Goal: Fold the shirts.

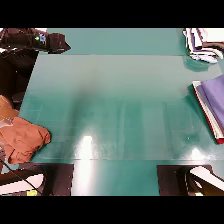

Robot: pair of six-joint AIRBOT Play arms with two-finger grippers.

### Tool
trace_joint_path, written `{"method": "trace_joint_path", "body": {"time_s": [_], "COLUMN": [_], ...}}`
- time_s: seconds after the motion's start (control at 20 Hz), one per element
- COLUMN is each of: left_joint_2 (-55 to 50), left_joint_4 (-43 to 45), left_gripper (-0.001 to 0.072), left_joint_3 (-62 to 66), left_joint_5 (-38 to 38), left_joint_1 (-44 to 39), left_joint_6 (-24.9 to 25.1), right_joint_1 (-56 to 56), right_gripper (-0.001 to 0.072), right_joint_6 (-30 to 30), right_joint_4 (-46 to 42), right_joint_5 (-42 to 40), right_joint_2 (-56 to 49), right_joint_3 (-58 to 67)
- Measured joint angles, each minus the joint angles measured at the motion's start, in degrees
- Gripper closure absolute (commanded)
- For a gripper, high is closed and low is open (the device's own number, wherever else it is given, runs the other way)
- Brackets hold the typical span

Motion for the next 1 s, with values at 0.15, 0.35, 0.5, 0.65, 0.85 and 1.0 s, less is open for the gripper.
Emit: {"method": "trace_joint_path", "body": {"time_s": [0.15,0.35,0.5,0.65,0.85,1.0], "left_joint_2": [0.0,0.0,0.0,0.0,0.0,0.0], "left_joint_4": [-0.02,-0.04,-0.04,-0.04,-0.07,-0.07], "left_gripper": [0.0679,0.068,0.068,0.068,0.0679,0.068], "left_joint_3": [0.0,0.0,0.0,0.0,0.0,0.0], "left_joint_5": [0.0,0.04,0.79,2.01,4.11,4.98], "left_joint_1": [0.0,0.0,0.0,0.0,0.0,0.0], "left_joint_6": [0.04,0.04,0.02,0.02,0.02,0.0], "right_joint_1": [1.14,11.82,24.44,36.92,49.77,54.93], "right_gripper": [0.01,0.0159,0.0167,0.0665,0.0694,0.0694], "right_joint_6": [0.02,0.0,-0.07,-0.11,-0.44,-1.09], "right_joint_4": [5.86,14.51,17.42,18.62,19.19,19.28], "right_joint_5": [-0.9,-2.29,-4.5,-7.13,-9.84,-10.64], "right_joint_2": [0.59,0.87,0.92,0.92,0.92,0.94], "right_joint_3": [0.02,4.46,8.28,11.28,14.25,15.21]}}
